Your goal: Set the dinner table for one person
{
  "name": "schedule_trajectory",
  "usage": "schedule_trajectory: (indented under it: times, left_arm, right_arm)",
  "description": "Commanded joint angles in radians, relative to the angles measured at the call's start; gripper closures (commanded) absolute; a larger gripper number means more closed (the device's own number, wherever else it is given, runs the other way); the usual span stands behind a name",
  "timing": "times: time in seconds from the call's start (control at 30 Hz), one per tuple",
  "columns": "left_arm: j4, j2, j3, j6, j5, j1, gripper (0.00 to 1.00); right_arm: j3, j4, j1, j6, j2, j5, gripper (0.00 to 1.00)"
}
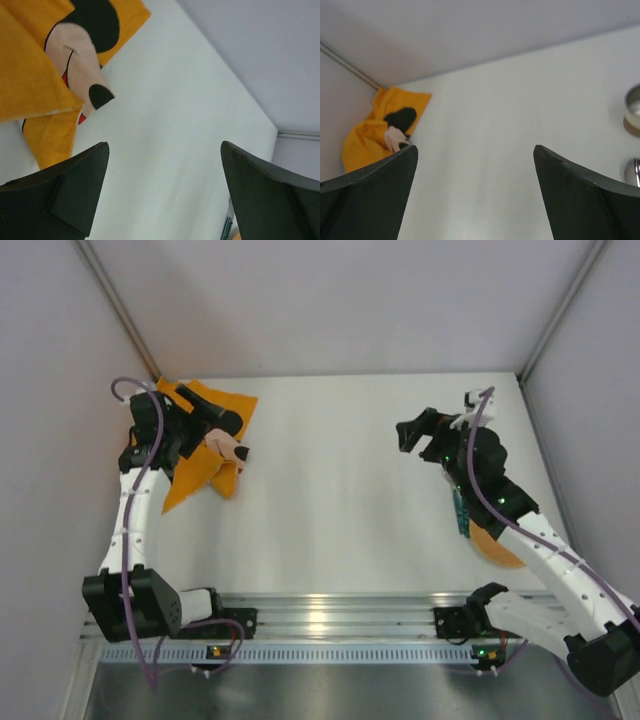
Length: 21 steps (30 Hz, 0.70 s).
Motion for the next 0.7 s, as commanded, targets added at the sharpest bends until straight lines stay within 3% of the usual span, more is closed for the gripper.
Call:
schedule_trajectory:
  times: [0.0,0.03,0.1,0.27,0.37,0.47,0.67]
  left_arm:
    - [-0.093,0.054,0.012,-0.063,0.116,-0.024,0.02]
    - [-0.101,0.057,0.023,-0.001,0.024,-0.065,0.02]
    - [-0.136,0.083,0.069,0.04,-0.023,-0.087,0.02]
    - [-0.265,0.262,0.235,0.182,-0.341,-0.176,0.04]
    - [-0.247,0.385,0.304,0.244,-0.447,-0.186,0.04]
    - [-0.184,0.535,0.374,0.282,-0.46,-0.195,0.04]
    - [-0.17,0.89,0.669,0.327,-0.52,-0.209,0.04]
  right_arm:
    - [0.031,-0.416,0.002,0.176,0.04,-0.026,0.0]
    - [0.028,-0.43,0.005,0.172,0.028,-0.034,0.0]
    - [0.009,-0.462,0.007,0.173,-0.013,-0.058,0.0]
    - [-0.002,-0.551,0.007,0.156,-0.046,-0.141,0.0]
    - [0.025,-0.631,0.007,0.127,-0.041,-0.184,0.0]
    - [0.027,-0.662,0.007,0.089,-0.052,-0.181,0.0]
    - [0.068,-0.7,0.007,0.051,-0.012,-0.155,0.0]
